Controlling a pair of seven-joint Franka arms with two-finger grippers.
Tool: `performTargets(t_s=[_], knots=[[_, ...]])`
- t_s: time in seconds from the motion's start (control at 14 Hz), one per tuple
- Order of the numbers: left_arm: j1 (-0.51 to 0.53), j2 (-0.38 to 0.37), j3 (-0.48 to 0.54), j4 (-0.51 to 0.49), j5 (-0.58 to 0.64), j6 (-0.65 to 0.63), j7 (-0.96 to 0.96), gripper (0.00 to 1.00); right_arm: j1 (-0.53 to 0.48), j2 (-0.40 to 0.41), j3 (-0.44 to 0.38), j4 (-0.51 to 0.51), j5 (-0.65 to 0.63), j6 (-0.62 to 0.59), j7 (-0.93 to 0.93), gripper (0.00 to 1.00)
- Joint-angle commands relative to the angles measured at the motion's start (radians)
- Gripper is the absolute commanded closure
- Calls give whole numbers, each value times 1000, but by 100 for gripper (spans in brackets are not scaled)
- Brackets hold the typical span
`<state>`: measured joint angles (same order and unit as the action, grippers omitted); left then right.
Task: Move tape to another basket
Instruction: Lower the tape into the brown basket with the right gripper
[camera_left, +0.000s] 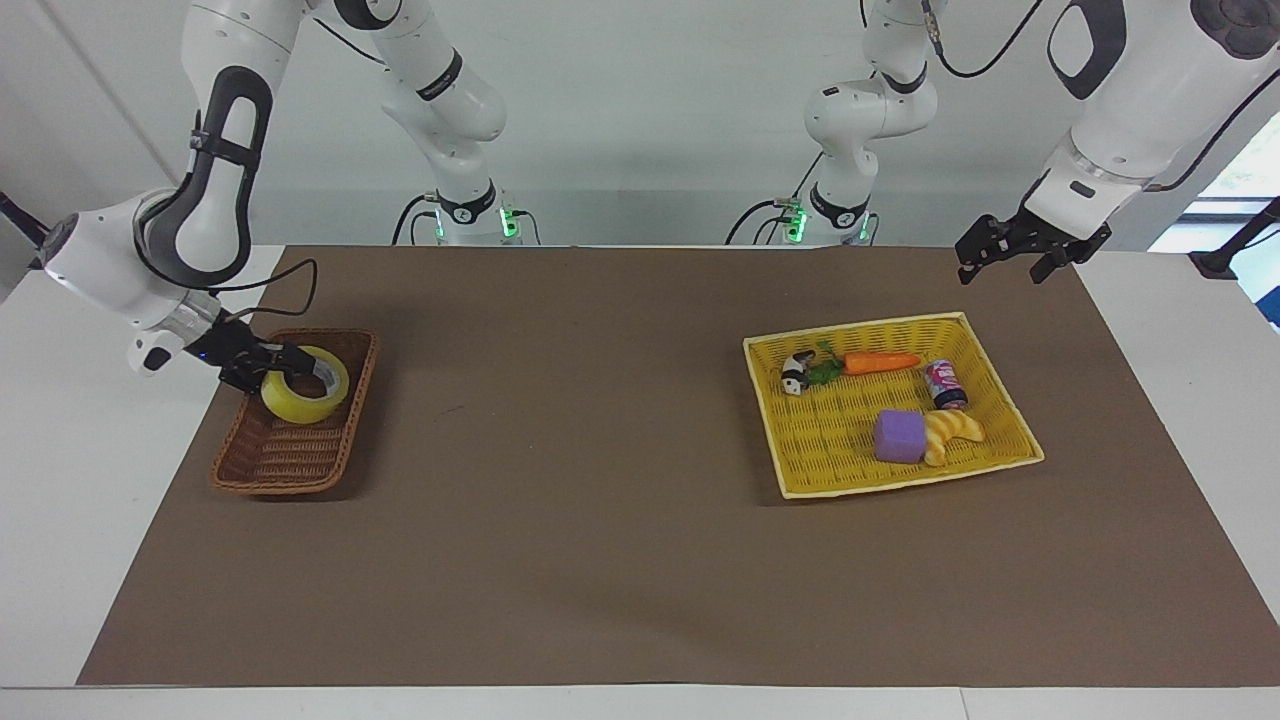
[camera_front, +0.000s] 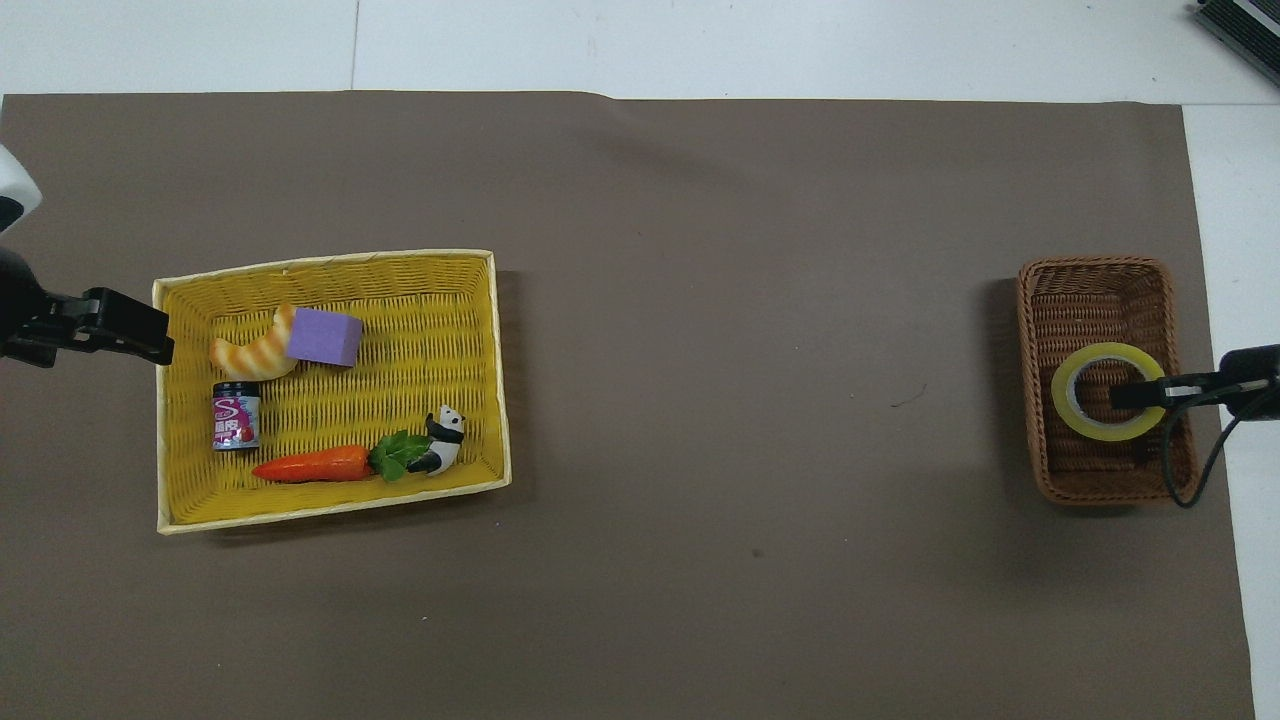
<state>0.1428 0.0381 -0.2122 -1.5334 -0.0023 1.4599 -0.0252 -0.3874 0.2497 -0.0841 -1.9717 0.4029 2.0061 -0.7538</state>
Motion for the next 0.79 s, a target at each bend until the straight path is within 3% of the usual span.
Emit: performTargets(t_s=[0.0,0.14,0.22,0.29,0.36,0.43,0.5,0.72], knots=[[3,-1,-6,2,22,8,-2,0,-13,-7,12,-9,-16,10,-12,100],[3,-1,-6,4,22,8,-7,0,-11,-7,12,-9,-16,10,-9,100],[3,-1,-6,2,22,8,-7,0,-10,-7,12,-9,-16,10,-7,89],[4,-1,-4,2,22,8,-7,0,-8,-6,12,-9,-16,11,-6,68],[4,-1,-4,4,22,10,-7,0,-8,-6,12,-9,-16,16,-4,32],[4,-1,-4,5,22,8,-7,0,-10,-6,12,-9,-16,23,-2,7],[4,-1,-4,4,22,8,-5,0,-8,-6,12,-9,-16,25,-2,0],[4,-1,-4,6,22,7,-5,0,-13,-3,12,0,-16,20,-5,0]])
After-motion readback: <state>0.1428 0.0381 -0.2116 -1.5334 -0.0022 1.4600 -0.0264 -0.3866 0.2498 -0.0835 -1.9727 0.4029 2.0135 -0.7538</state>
